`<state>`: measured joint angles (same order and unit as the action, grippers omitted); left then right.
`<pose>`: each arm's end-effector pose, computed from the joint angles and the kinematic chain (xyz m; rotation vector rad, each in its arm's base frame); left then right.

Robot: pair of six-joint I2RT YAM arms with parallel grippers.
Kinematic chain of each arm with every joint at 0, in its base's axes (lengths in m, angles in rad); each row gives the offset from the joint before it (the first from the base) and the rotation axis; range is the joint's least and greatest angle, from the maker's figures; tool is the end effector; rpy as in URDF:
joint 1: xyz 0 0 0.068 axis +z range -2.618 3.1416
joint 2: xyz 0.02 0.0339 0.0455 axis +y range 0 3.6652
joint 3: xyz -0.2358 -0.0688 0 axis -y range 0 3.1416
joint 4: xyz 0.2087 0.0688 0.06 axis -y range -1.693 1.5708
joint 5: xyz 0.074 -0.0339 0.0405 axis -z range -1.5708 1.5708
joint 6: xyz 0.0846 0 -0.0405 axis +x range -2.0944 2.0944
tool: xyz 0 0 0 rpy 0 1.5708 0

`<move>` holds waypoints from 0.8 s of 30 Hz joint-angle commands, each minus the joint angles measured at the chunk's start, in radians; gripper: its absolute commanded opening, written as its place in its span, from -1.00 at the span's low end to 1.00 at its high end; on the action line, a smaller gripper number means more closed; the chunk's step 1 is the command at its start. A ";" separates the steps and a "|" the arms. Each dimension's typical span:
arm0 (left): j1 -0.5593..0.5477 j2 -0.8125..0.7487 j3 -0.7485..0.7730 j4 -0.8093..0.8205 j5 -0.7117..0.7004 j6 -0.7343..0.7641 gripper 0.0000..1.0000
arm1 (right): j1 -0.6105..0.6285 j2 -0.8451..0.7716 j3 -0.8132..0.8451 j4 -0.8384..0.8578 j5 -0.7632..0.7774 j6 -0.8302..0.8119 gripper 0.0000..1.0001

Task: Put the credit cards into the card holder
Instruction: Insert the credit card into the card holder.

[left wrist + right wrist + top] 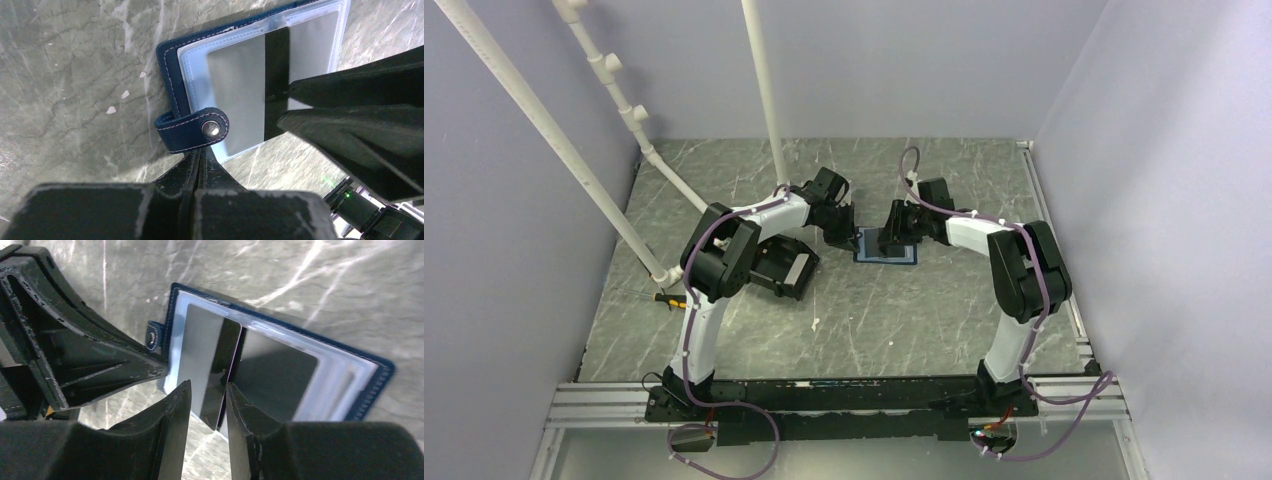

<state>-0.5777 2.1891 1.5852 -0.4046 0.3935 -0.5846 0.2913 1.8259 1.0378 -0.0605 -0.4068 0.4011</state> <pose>0.3539 -0.2694 0.1078 0.1486 2.7470 -0.8930 0.3443 0.1382 0.1222 -0.0568 2.4869 0.7990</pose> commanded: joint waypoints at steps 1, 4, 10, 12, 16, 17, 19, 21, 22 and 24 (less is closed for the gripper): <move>-0.010 -0.005 0.000 -0.032 -0.059 0.052 -1.00 | 0.025 0.018 -0.013 0.140 -0.094 0.095 -0.33; -0.010 -0.036 0.024 -0.066 -0.065 0.072 -1.00 | 0.022 0.000 -0.032 0.158 -0.084 0.114 -0.33; 0.015 -0.106 0.026 -0.077 -0.080 0.078 -0.70 | 0.016 -0.008 -0.036 0.114 -0.043 0.067 -0.33; 0.027 -0.112 0.021 -0.078 -0.087 0.072 -0.69 | 0.016 -0.004 -0.036 0.110 -0.041 0.061 -0.33; 0.033 -0.083 0.028 -0.093 -0.137 0.077 -0.82 | 0.016 0.002 -0.036 0.109 -0.038 0.056 -0.32; 0.033 -0.064 0.039 -0.104 -0.148 0.082 -0.86 | 0.016 0.002 -0.035 0.108 -0.036 0.055 -0.32; 0.033 -0.014 0.073 -0.139 -0.137 0.085 -0.90 | 0.019 0.003 -0.036 0.107 -0.028 0.055 -0.32; 0.027 0.016 0.092 -0.133 -0.113 0.082 -0.90 | 0.030 0.005 -0.038 0.114 -0.018 0.061 -0.32; 0.023 0.025 0.097 -0.122 -0.104 0.081 -0.90 | 0.038 0.010 -0.038 0.127 -0.023 0.075 -0.31; 0.013 0.037 0.112 -0.117 -0.089 0.078 -0.90 | 0.047 0.023 -0.052 0.198 -0.093 0.133 -0.31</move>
<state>-0.5419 2.1933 1.6474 -0.5144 0.2825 -0.5163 0.3195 1.8423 1.0008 0.0341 -0.4477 0.4808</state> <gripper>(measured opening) 0.054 0.344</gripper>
